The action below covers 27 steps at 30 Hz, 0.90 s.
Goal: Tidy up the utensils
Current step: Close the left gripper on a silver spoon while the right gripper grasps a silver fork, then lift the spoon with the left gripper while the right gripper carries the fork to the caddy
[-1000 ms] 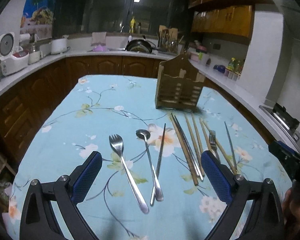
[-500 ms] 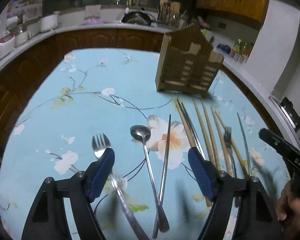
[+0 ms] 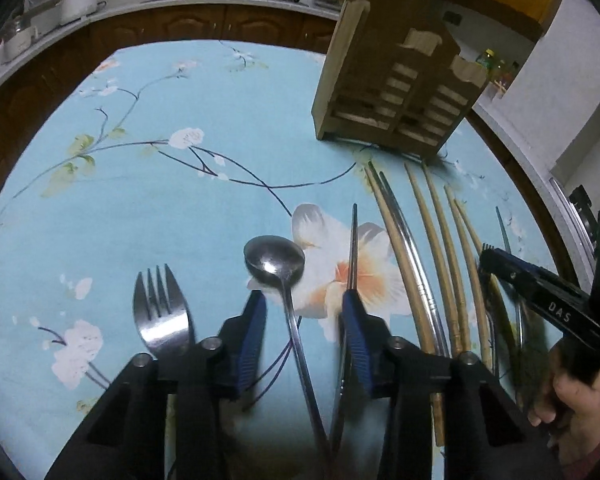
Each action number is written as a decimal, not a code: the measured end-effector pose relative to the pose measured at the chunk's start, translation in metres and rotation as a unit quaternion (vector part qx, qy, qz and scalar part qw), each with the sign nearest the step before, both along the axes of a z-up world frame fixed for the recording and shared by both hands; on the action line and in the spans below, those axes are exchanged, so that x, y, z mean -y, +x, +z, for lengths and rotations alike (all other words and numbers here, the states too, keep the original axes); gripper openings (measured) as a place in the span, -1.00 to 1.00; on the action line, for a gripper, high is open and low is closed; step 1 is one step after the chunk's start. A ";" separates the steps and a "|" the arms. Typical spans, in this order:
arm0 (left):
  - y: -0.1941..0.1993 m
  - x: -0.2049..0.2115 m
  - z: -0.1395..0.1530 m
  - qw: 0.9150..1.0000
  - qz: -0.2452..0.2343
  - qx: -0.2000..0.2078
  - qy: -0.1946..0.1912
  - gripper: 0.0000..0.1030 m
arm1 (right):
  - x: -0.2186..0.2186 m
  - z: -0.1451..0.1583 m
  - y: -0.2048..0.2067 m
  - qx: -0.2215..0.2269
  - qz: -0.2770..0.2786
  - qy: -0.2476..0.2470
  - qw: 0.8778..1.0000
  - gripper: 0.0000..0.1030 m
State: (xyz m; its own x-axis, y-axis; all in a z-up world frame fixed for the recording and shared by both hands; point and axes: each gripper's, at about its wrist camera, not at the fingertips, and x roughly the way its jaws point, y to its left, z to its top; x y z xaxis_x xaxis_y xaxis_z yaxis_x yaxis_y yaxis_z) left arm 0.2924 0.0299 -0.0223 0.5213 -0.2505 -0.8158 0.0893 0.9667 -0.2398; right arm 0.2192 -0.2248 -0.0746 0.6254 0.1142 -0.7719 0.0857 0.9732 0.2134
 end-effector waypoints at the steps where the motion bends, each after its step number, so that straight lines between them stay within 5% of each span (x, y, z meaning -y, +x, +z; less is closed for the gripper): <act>1: 0.000 0.001 -0.001 1.000 -0.002 0.004 0.004 -0.31 | 0.000 0.001 0.000 0.001 0.002 -0.001 1.000 -0.53; 3: 0.004 0.005 -0.003 1.000 -0.006 0.006 0.012 -0.35 | -0.001 0.002 0.002 0.003 0.004 -0.008 1.000 -0.57; 5: 0.006 0.008 -0.006 1.000 -0.006 0.008 0.019 -0.76 | -0.002 0.005 0.000 0.011 0.003 -0.010 1.000 -0.75; 7: 0.007 0.006 -0.008 1.000 -0.010 0.004 0.009 -0.91 | -0.002 0.010 -0.001 0.017 0.001 -0.009 1.000 -0.90; 27: -0.063 -0.016 0.069 0.991 -0.019 0.119 -0.065 -0.98 | -0.001 0.103 -0.052 0.134 -0.021 -0.015 0.991 -0.96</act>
